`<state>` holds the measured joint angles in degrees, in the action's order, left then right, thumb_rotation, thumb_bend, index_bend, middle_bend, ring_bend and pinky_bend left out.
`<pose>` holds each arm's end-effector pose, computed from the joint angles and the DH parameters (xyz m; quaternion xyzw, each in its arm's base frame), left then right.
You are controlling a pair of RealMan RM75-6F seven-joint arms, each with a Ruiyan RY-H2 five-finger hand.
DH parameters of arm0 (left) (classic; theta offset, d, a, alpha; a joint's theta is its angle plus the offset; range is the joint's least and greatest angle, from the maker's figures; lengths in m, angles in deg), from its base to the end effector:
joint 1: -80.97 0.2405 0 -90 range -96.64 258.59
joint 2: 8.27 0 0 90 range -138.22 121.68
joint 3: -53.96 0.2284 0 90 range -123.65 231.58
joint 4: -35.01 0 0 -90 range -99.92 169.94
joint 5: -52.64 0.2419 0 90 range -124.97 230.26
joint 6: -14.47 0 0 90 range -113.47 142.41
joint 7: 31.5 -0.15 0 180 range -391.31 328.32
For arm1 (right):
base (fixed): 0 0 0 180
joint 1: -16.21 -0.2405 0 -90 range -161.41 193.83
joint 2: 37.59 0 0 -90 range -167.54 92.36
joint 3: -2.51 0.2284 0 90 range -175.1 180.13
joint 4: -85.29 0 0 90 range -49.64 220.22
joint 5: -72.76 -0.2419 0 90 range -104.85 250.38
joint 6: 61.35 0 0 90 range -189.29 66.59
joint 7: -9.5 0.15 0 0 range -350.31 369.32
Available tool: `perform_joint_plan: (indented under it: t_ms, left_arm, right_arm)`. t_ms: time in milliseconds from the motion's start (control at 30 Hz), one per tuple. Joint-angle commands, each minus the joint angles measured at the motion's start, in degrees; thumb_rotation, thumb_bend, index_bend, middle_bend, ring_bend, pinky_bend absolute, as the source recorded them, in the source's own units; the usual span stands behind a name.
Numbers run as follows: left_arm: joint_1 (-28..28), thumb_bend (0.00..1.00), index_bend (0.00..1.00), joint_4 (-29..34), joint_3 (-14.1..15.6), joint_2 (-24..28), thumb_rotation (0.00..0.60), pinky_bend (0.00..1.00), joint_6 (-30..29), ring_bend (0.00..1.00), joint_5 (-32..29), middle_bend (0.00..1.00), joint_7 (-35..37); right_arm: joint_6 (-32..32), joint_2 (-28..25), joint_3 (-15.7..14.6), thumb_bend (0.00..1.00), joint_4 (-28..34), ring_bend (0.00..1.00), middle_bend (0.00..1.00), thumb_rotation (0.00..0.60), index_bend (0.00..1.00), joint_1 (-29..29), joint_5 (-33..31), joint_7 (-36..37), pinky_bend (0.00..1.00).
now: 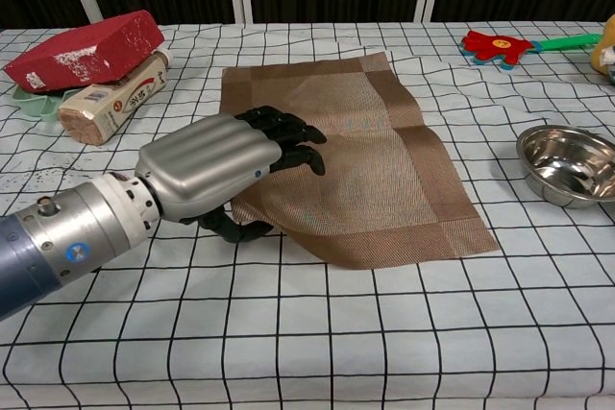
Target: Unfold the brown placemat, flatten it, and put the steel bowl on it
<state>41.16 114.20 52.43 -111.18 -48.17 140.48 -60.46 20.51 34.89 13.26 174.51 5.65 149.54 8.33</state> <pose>-0.0763 0.2474 -0.1178 -0.8276 -0.1837 -0.4118 0.3344 -0.2827 -0.2470 0.1002 0.5302 -0.4046 0.4383 0.6026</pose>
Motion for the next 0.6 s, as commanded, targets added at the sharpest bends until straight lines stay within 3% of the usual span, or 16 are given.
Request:
perform_joint_plan:
  t_ms: [33, 300, 600]
  left_arm:
    - [-0.01, 0.27, 0.24, 0.02, -0.11, -0.25, 0.6, 0.06, -0.08, 0.0, 0.12, 0.08, 0.24]
    - [0.17, 0.27, 0.42, 0.27, 0.32, -0.05, 0.6, 0.06, 0.01, 0.01, 0.51, 0.1, 0.35]
    - [1.3, 0.32, 0.51, 1.55, 1.38, 1.66, 0.6, 0.06, -1.93, 0.01, 2.14, 0.12, 1.24]
  right_arm:
    - [-0.08, -0.02, -0.01, 0.1, 0.0, 0.11, 0.05, 0.6, 0.09, -0.02, -0.02, -0.07, 0.21]
    - [-0.17, -0.01, 0.03, 0.1, 0.08, 0.11, 0.05, 0.6, 0.09, -0.04, -0.2, -0.22, 0.21]
    - [-0.37, -0.05, -0.02, 0.1, 0.06, 0.11, 0.05, 0.6, 0.09, -0.12, -0.15, -0.19, 0.21]
